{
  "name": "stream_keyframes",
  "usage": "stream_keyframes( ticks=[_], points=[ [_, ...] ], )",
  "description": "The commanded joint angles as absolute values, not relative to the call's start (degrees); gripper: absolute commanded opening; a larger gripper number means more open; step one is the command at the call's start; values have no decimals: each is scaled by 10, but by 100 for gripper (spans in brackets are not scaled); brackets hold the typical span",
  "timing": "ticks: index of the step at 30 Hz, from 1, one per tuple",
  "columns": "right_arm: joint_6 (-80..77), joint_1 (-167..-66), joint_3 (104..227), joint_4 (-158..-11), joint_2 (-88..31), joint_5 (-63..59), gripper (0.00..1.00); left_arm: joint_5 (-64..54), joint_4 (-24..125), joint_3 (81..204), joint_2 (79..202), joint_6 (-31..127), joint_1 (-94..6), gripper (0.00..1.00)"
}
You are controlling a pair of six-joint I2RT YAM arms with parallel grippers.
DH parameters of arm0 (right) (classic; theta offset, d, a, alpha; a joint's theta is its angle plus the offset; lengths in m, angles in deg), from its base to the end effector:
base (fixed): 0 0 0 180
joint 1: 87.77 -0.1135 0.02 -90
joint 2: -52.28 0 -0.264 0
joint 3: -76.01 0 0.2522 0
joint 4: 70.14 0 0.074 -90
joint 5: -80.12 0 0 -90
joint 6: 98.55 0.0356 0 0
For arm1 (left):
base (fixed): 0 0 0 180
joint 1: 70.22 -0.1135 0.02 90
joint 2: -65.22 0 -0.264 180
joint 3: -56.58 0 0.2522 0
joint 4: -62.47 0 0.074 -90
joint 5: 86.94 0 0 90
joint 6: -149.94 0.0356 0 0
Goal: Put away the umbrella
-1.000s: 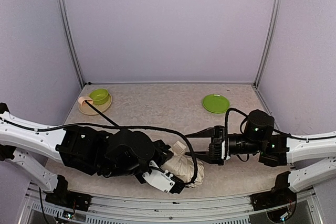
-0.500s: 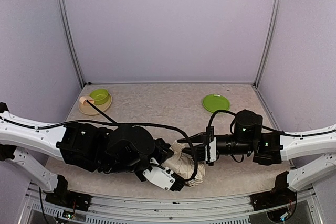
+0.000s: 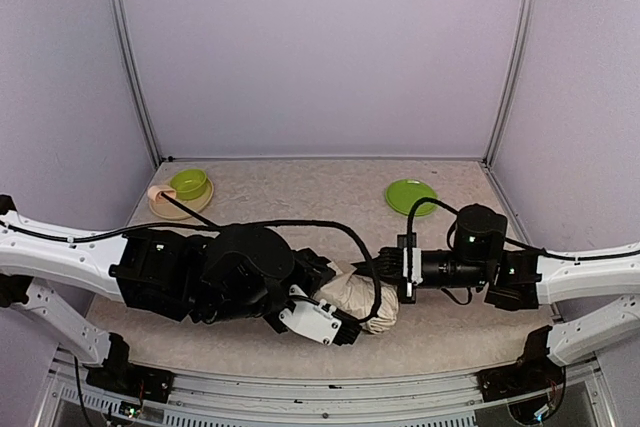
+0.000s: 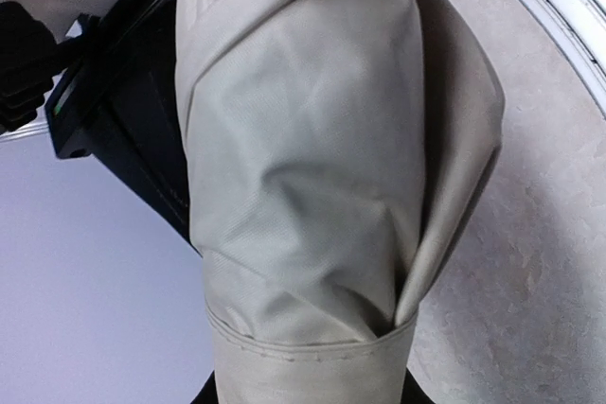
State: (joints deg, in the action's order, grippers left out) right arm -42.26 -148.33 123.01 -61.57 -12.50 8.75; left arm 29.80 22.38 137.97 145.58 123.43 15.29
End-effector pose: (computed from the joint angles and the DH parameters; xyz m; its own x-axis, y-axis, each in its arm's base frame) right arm 0.1149 0.2268 0.2581 0.4786 -0.2220 -0.8495 -0.8591 0.0816 -0.5053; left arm 0.0402 -0.3079 0.3116 0.7502 0.6546 -0.0929 0.4293 -0.3755 0.8214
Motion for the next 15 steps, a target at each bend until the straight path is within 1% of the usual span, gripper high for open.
stream_keyframes(
  ticks=[1, 4, 6, 10, 15],
  points=[
    [-259, -1417, 1190, -577, -114, 76, 0, 318, 256, 1366, 1432, 1222, 153, 0],
    [-222, -1404, 1187, -578, -120, 17, 2, 307, 262, 1366, 1437, 1215, 151, 0],
    [-195, -1384, 1190, -589, -120, 6, 3, 302, 266, 1362, 1436, 1219, 150, 0],
    [-162, -1352, 1186, -606, -107, 12, 7, 314, 271, 1357, 1433, 1232, 151, 0],
    [-149, -1327, 1181, -628, -88, 46, 12, 388, 329, 1309, 1436, 1303, 147, 0]
  ],
)
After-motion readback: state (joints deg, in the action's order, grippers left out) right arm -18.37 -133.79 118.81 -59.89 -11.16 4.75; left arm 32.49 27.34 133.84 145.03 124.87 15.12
